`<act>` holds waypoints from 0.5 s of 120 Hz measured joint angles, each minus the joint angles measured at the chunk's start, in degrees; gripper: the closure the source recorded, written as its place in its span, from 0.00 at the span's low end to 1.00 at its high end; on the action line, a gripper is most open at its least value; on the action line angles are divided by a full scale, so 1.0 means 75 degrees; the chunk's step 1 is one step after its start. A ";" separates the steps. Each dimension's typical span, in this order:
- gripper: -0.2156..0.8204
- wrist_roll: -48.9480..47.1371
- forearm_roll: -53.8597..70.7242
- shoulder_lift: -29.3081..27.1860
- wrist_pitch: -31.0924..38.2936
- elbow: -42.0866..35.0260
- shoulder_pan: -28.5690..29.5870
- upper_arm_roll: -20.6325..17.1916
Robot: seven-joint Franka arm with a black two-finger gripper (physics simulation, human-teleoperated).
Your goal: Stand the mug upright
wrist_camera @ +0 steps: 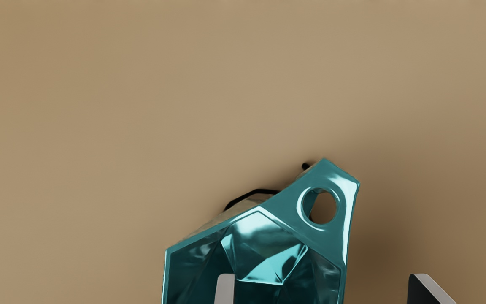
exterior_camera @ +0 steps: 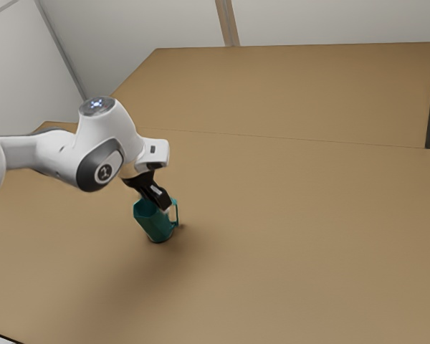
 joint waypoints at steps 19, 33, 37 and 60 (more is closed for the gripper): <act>0.38 -0.0029 -0.0152 -0.0039 -0.0230 0.0341 -0.0018 -0.0011; 0.33 -0.0063 -0.0449 0.0049 -0.0794 0.1213 -0.0040 -0.0012; 0.31 -0.0080 -0.0546 0.0150 -0.1031 0.1583 -0.0048 -0.0012; 0.25 -0.0170 -0.1247 0.1172 -0.2879 0.4117 0.0097 -0.0001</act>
